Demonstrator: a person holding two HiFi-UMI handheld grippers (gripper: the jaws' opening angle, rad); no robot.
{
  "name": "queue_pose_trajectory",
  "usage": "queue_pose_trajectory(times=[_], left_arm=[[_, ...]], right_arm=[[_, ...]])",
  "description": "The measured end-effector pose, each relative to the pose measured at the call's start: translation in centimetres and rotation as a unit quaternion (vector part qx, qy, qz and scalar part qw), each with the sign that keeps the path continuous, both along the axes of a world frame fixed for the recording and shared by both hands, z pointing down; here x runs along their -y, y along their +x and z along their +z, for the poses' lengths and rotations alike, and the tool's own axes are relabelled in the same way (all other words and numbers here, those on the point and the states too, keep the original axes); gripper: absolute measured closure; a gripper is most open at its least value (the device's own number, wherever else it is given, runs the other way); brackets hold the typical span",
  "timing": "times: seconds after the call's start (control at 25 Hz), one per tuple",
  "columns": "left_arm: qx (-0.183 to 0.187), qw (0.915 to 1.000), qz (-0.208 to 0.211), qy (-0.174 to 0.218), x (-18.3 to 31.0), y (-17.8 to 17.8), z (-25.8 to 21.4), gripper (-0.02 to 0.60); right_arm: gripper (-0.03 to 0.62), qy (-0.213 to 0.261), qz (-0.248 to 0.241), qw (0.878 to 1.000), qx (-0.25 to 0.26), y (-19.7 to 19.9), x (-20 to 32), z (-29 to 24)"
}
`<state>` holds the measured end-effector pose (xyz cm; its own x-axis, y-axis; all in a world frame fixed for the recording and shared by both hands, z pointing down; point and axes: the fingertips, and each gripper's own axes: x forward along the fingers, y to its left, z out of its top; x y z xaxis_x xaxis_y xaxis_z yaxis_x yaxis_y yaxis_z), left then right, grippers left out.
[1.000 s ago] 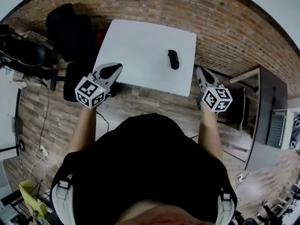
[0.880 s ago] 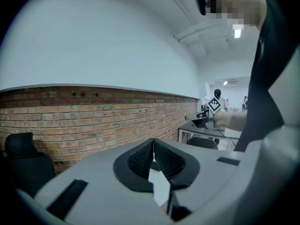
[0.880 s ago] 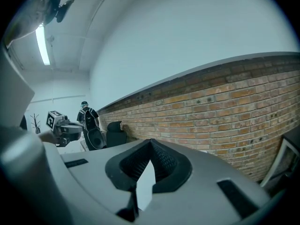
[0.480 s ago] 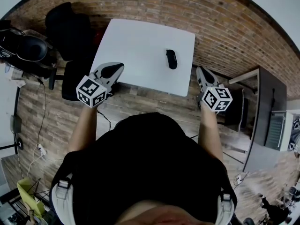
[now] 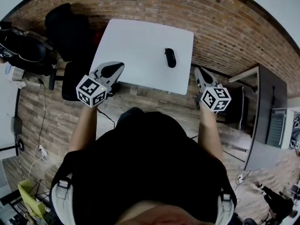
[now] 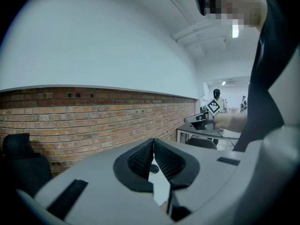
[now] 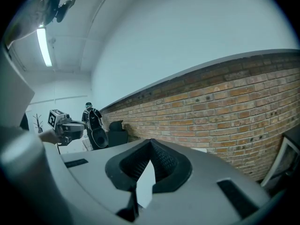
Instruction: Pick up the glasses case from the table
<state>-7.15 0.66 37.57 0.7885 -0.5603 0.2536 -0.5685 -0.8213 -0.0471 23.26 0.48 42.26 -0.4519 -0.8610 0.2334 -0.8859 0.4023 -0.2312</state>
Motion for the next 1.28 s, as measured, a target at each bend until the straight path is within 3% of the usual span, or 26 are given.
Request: queue_pose_trajectory(times=[0.48,1.28], left_arm=[[-0.004,1.0,0.002,-0.003,0.2,0.2,0.1,0.572],[-0.008,0.9996,0.017,-0.02,4.6,1.0,2.1,0.572]], right_arm=[[0.579,-0.006,-0.003,1.0,-0.01,-0.1,-0.1,-0.2],[0.579,-0.024,0.004,1.0,-0.018,0.1,3.2,1.2]])
